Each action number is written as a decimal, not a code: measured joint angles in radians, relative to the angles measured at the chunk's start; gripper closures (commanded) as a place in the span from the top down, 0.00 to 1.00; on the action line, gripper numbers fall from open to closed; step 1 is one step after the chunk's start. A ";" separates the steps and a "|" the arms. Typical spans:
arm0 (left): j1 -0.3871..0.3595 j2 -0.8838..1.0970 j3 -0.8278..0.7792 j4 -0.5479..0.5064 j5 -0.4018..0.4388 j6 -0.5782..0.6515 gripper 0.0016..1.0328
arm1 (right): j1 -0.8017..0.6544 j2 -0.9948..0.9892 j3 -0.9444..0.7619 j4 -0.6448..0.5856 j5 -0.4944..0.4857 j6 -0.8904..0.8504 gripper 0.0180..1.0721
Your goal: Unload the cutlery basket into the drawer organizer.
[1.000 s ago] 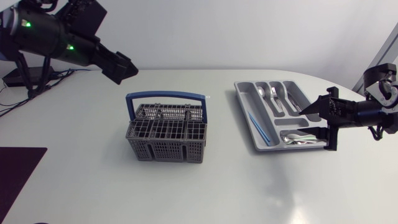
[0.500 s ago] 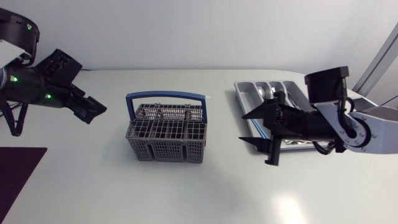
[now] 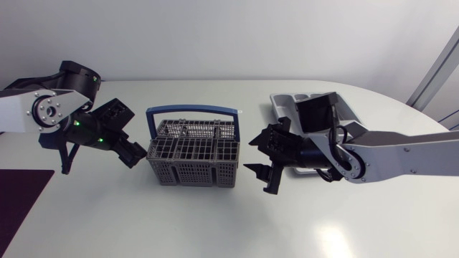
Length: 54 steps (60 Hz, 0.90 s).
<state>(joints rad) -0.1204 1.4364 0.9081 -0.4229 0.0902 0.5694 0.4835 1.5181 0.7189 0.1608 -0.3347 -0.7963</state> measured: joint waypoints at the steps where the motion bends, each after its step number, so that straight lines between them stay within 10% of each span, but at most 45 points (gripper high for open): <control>1: -0.003 0.002 0.000 0.003 -0.001 0.000 0.93 | 0.000 0.004 0.004 0.001 0.001 0.002 0.70; 38: -0.056 0.037 0.000 0.040 -0.009 -0.019 0.95 | -0.042 0.061 0.051 0.005 0.024 0.007 0.70; 54: 0.067 -0.016 0.000 0.040 0.030 -0.019 0.96 | -0.090 -0.038 0.018 0.006 0.022 0.008 0.89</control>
<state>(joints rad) -0.0536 1.4204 0.9085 -0.3832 0.1200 0.5507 0.3931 1.4799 0.7364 0.1665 -0.3130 -0.7883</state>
